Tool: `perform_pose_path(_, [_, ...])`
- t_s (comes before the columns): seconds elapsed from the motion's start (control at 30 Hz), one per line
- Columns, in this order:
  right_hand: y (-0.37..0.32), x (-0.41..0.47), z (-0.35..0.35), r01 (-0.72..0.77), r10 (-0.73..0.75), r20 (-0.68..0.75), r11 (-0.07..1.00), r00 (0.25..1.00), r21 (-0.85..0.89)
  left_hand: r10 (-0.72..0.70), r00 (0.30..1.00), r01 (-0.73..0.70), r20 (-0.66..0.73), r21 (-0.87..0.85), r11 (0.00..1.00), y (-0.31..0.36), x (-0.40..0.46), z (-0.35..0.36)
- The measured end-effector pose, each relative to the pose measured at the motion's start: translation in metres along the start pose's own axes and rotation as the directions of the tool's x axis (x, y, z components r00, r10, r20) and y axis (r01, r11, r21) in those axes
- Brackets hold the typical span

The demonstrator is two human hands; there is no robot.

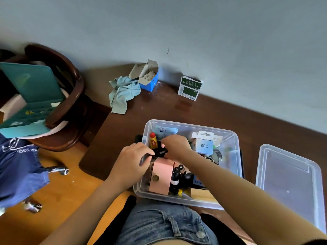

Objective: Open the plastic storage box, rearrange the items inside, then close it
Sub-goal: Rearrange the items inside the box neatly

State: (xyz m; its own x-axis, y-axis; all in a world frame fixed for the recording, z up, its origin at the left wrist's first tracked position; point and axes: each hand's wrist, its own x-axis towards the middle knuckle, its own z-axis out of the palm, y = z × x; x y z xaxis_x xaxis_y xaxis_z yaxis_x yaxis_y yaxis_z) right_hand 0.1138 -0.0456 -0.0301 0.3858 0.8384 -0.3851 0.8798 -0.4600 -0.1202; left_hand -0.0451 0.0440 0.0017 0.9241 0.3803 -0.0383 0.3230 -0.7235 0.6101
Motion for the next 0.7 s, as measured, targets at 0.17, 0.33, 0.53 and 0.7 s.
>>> perform_pose_path(0.17, [0.014, 0.001, 0.004, -0.230, 0.239, -0.073, 0.966, 0.968, 0.119, -0.005, 1.000, 0.005, -0.027, -0.010, 1.000, -0.001, 0.003, 0.006])
perform_pose_path(0.33, [0.017, 0.001, 0.009, -0.313, 0.310, 0.043, 0.939, 0.950, 0.146, 0.010, 0.999, -0.008, -0.048, 0.048, 0.999, 0.001, 0.018, 0.015])
perform_pose_path(0.53, [0.025, 0.008, 0.020, -0.499, 0.422, 0.282, 0.804, 0.862, 0.323, -0.043, 0.995, 0.016, 0.085, 0.303, 0.953, -0.001, 0.050, 0.024])
perform_pose_path(0.7, [0.025, 0.021, 0.035, -0.591, 0.466, 0.383, 0.473, 0.797, 0.654, -0.092, 0.994, 0.075, 0.052, 0.271, 0.960, 0.001, 0.058, 0.036])
